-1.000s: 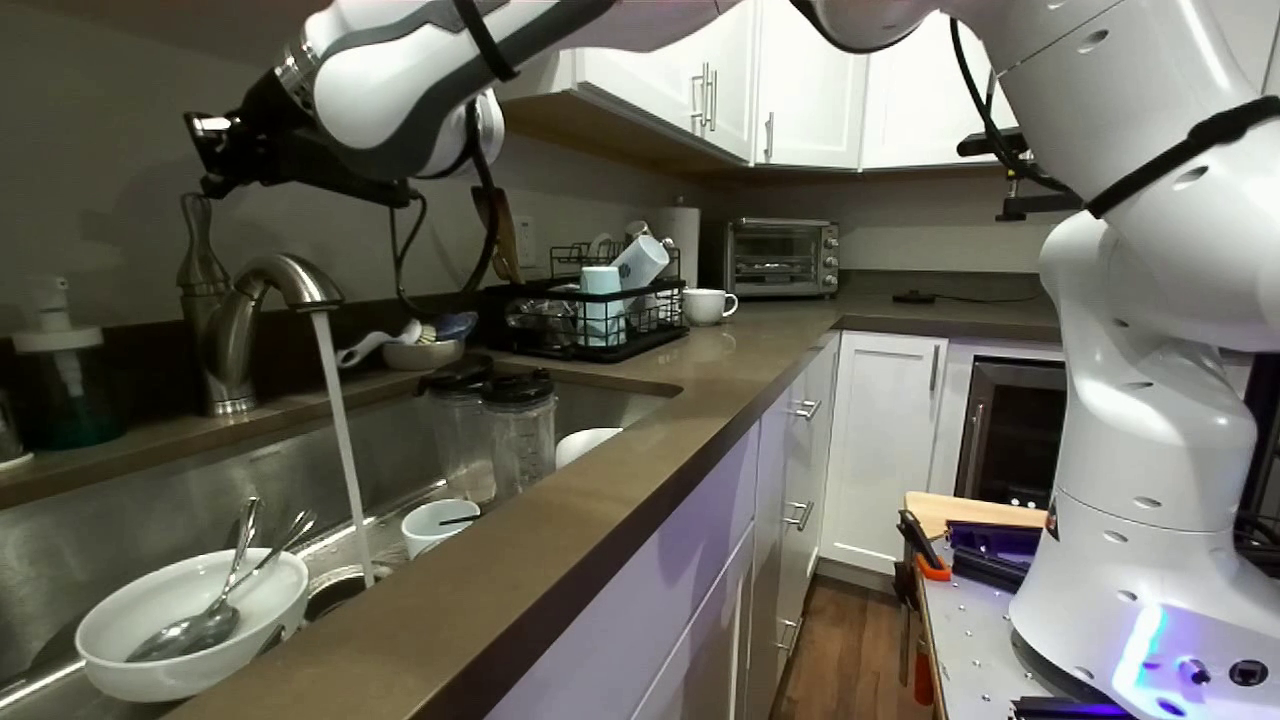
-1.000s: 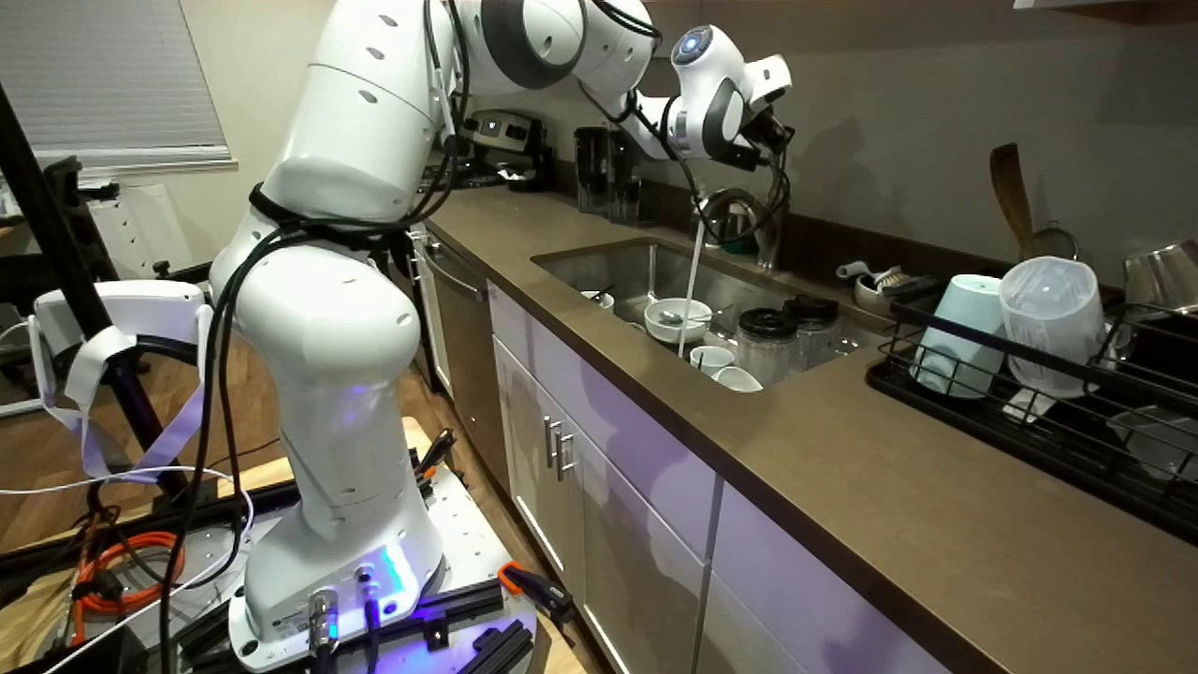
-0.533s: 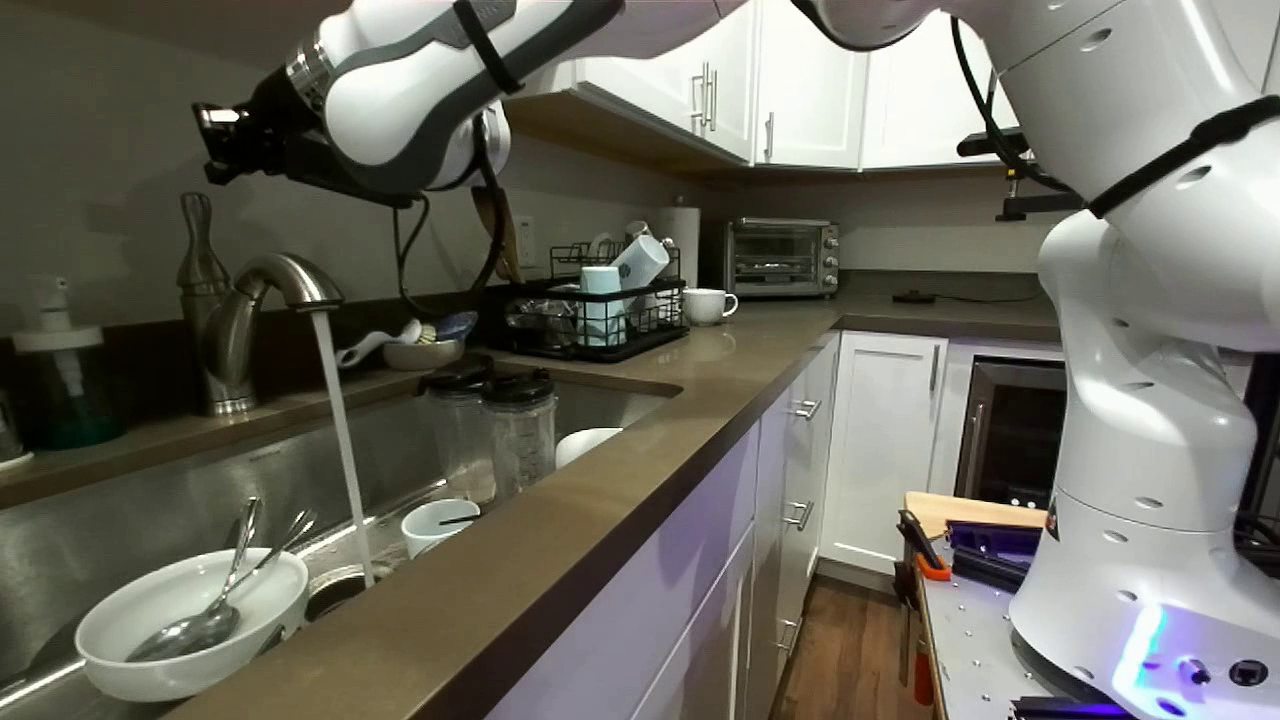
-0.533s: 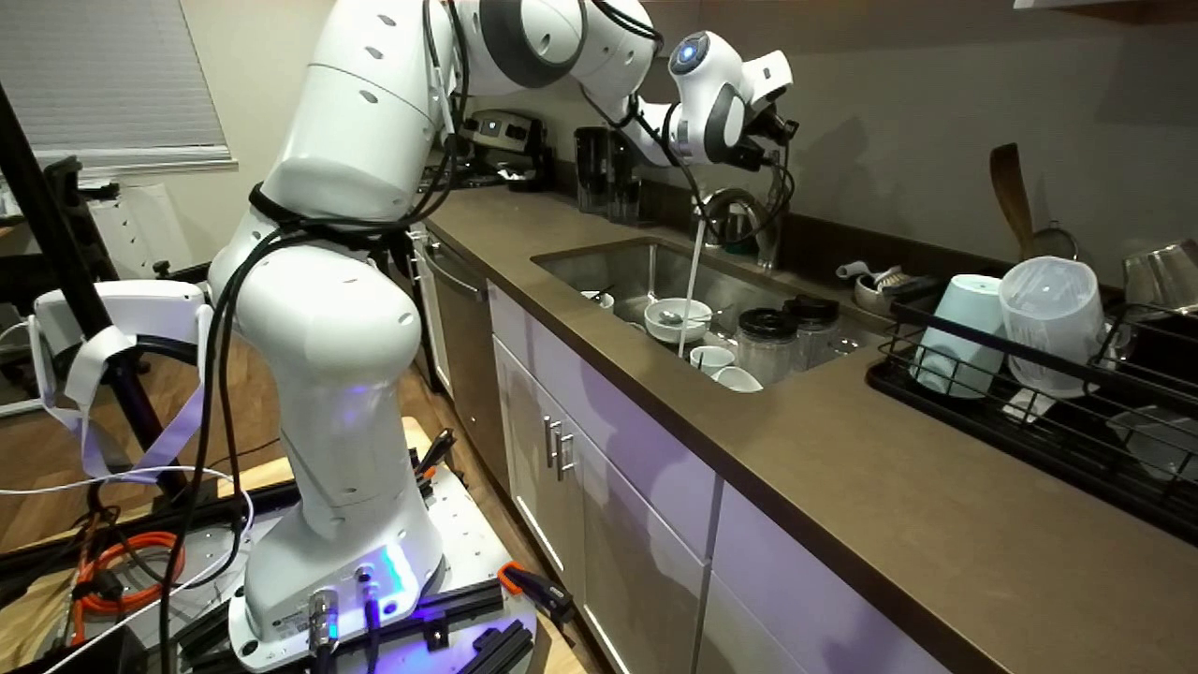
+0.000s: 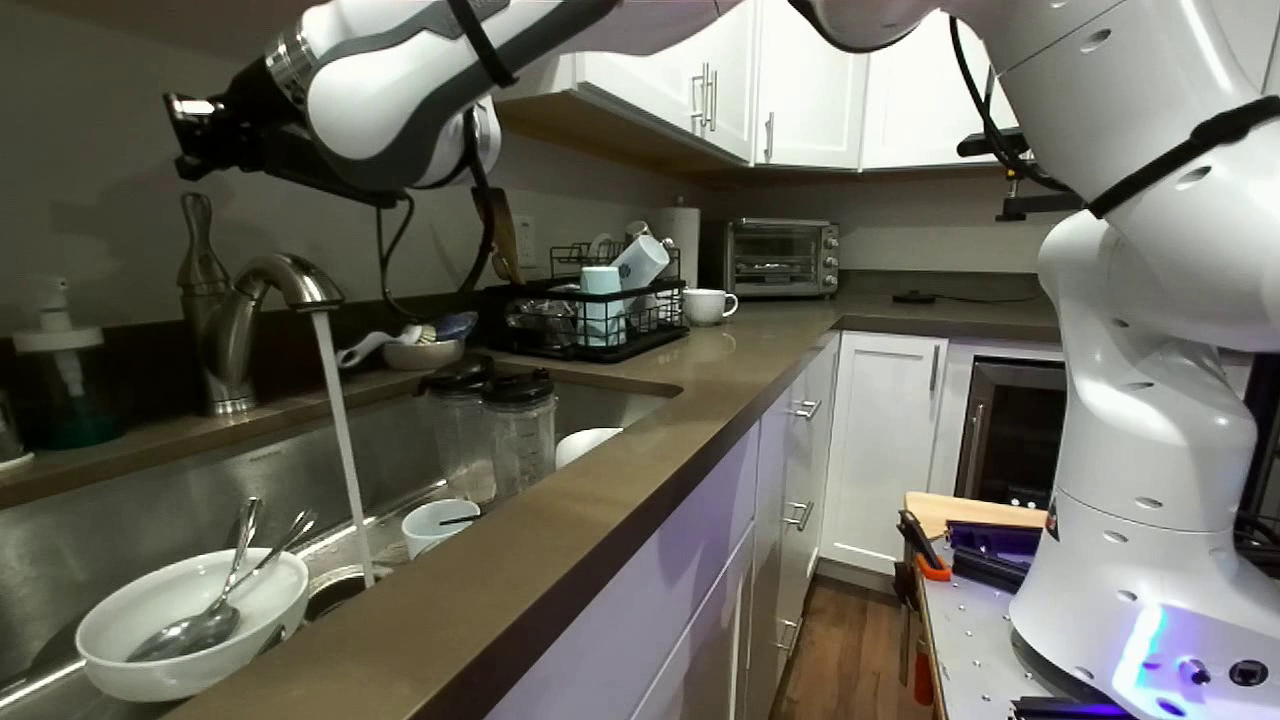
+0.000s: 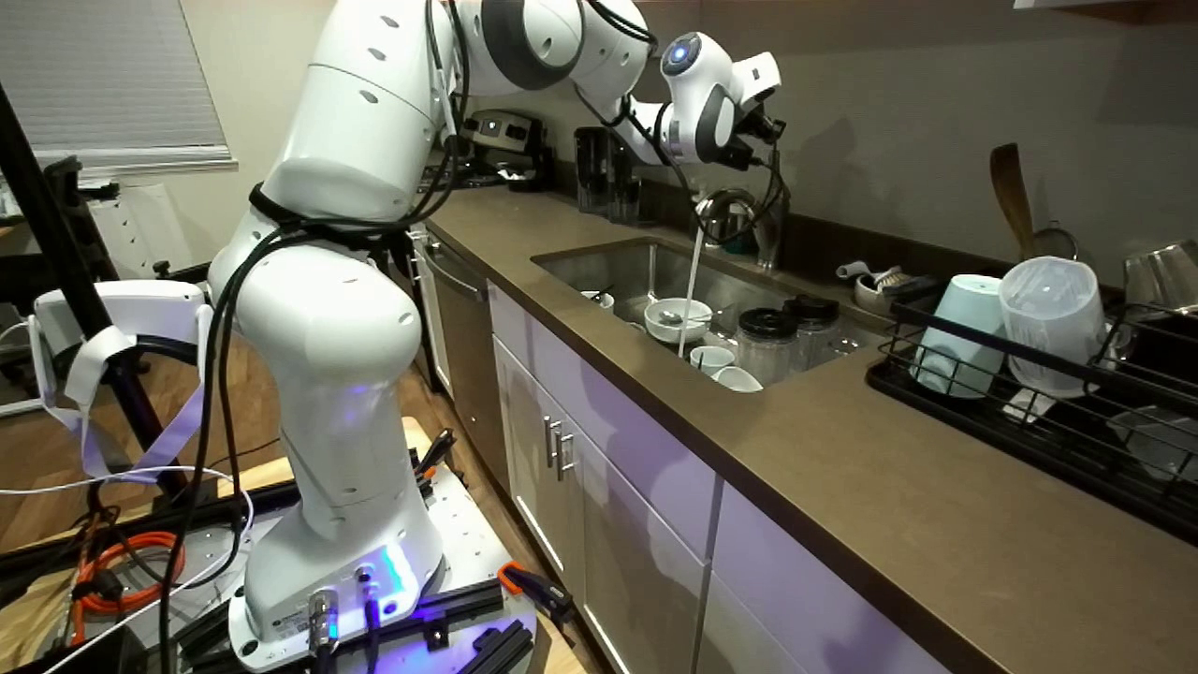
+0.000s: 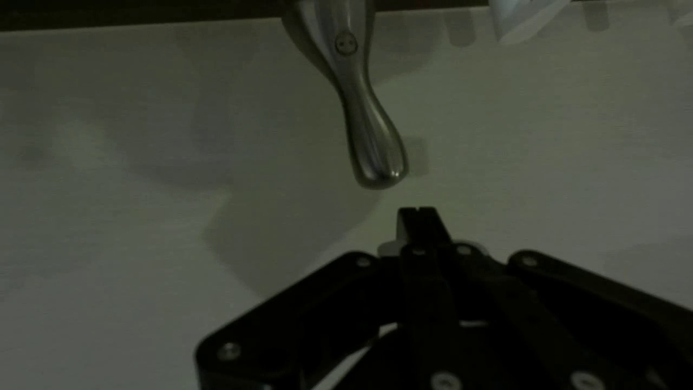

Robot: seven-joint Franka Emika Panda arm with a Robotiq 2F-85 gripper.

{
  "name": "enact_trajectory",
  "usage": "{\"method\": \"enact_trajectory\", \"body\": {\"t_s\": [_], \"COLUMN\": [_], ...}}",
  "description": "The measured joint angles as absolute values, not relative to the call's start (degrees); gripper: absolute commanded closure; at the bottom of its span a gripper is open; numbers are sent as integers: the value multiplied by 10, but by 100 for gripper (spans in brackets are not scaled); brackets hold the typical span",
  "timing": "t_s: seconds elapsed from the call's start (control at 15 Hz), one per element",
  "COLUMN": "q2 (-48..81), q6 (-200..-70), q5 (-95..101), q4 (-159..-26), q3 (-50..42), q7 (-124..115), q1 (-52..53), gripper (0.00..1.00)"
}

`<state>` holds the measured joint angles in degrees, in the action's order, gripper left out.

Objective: Open then close the tap

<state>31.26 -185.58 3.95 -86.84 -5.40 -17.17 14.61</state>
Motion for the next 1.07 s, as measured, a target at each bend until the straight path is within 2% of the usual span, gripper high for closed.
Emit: {"method": "enact_trajectory", "body": {"t_s": [0.8,1.07], "q2": [361,378], "q6": [-1848,-1838], "q5": [40,40], "q4": [-802,-782], "q3": [-52,-88], "q7": [-172,-172], "q1": [145,161], "gripper": [98,98]}}
